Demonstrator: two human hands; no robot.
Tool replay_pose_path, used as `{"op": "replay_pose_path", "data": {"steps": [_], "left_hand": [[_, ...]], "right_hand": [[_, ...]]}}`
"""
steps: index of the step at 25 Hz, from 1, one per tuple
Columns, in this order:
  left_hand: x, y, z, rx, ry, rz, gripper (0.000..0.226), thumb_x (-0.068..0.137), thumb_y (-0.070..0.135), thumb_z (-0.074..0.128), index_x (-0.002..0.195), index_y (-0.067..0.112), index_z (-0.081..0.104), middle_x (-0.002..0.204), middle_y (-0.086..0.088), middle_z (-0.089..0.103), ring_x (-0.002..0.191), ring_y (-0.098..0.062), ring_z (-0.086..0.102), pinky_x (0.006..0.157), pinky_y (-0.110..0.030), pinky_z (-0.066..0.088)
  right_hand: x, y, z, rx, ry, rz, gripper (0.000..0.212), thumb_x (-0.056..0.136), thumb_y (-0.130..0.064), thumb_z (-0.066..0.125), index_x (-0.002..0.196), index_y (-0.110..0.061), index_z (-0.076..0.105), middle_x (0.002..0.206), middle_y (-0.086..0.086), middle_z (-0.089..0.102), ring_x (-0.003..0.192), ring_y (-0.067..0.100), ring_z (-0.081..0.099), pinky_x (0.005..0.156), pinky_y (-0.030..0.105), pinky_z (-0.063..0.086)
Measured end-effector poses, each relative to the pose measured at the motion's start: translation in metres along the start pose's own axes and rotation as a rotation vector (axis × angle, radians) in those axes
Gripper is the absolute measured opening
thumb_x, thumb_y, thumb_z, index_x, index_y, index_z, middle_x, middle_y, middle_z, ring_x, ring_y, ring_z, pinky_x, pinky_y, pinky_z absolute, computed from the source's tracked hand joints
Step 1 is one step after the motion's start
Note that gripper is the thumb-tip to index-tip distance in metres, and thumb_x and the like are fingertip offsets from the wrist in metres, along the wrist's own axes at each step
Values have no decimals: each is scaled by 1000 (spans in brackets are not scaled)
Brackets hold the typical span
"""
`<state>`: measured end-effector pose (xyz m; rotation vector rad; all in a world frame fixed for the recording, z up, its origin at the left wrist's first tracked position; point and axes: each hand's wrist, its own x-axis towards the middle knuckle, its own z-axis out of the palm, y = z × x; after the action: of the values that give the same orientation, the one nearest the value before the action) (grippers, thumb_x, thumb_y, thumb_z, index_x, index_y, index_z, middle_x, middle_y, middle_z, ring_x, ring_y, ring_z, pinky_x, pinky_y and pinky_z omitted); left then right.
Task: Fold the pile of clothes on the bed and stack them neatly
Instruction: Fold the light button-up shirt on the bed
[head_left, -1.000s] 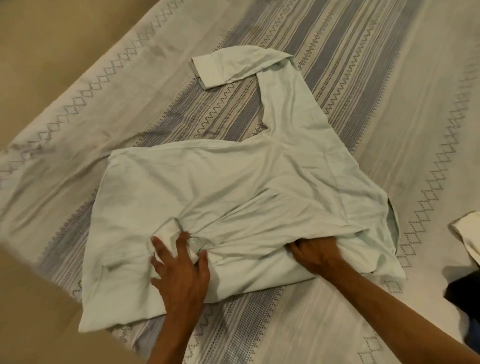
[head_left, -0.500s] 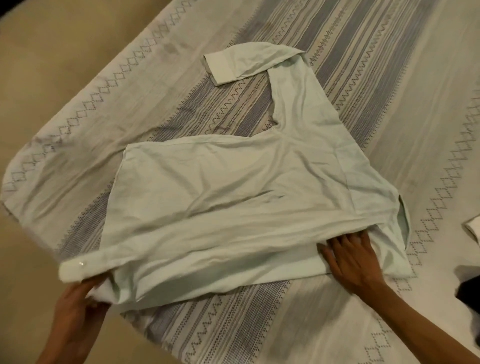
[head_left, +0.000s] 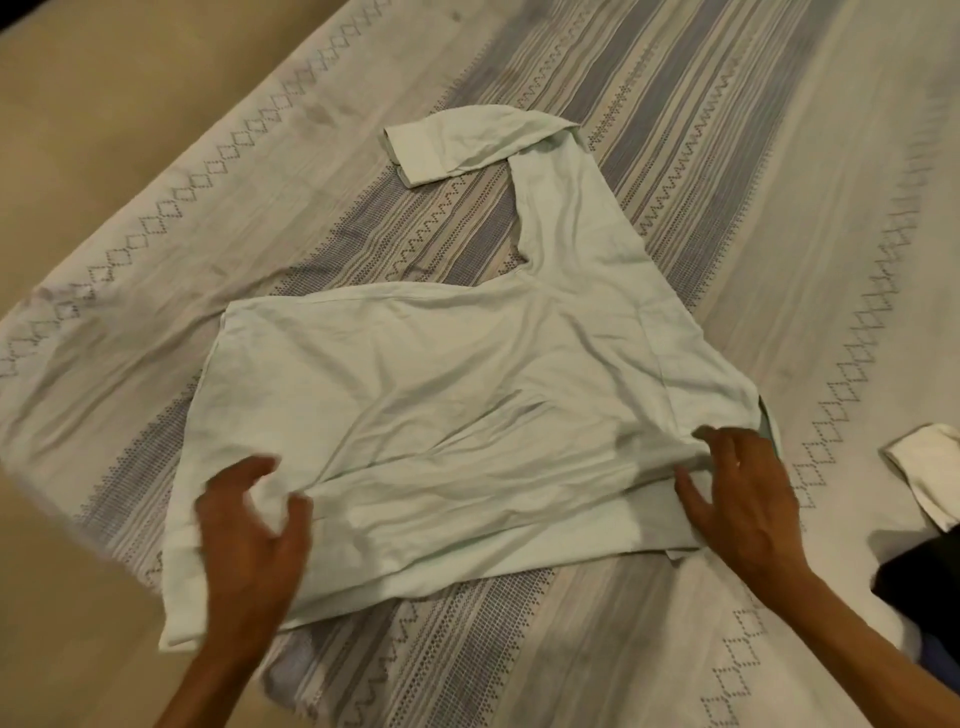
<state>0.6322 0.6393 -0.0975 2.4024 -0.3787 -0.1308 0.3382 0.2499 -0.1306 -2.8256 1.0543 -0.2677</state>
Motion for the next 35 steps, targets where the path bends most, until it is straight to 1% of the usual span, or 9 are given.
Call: {"op": "replay_pose_path", "data": {"steps": [5,11,14,18,24,27,30,32,35], "left_hand": [[41,117,130,-99,-416,329,29,95,46,60,116,27,61,109,10,67,103,-19,62,92,-48,51],[55,174,226,550,-648,484,42,100,51,56,129,20,54,118,-3,65,112,-28,60,95,-46,43],[61,166,231,185,-668,347,22,97,36,69,106,16,67,97,1,73,94,-19,69,88,-40,53],[79,159,216,-390,-773,-138,6,88,16,82,91,15,76,79,9,77,69,-1,67,63,-15,47],[72,151,219,-417,-667,-191,11,89,11,81,97,6,76,90,2,80,84,-1,74,73,-13,54],[69,154,218,-488,-568,-226,14,90,14,81,99,5,76,90,4,79,78,2,72,64,-10,48],[69,151,213,-472,-573,-299,21,87,19,84,101,6,75,93,1,79,79,-5,74,55,-11,48],[70,147,212,-367,-636,-321,29,84,35,86,101,15,75,98,4,78,91,-14,74,60,-14,52],[68,144,207,-52,-750,-155,36,84,55,81,91,22,69,85,11,67,82,-8,62,67,-18,42]], "right_hand": [[15,45,13,-76,-216,-176,27,93,-28,63,116,-15,65,94,7,72,77,34,69,58,41,56],[16,63,12,-65,-138,-293,17,87,-11,74,96,-14,59,76,5,60,53,31,56,42,35,45],[7,61,0,-23,-54,-334,9,89,-12,61,92,-13,52,77,8,55,49,30,49,42,32,36],[-18,75,-10,2,-90,-346,7,92,-11,53,95,-13,47,86,8,51,53,26,47,42,30,34],[-22,68,3,53,-100,-51,6,92,-12,44,87,-13,44,69,5,50,49,26,41,51,32,31],[-21,69,-2,56,-30,-174,16,101,-11,37,91,-11,50,77,7,53,59,29,48,61,41,41],[-33,84,-6,33,-183,-256,15,109,-30,41,107,-18,49,90,3,57,72,26,58,70,41,47],[-39,89,-5,185,-335,-4,25,105,-44,56,116,-22,53,94,-3,60,79,18,58,71,37,48],[-22,89,-10,364,-287,159,44,95,-59,55,92,-16,64,81,-2,61,73,17,56,67,39,48]]}}
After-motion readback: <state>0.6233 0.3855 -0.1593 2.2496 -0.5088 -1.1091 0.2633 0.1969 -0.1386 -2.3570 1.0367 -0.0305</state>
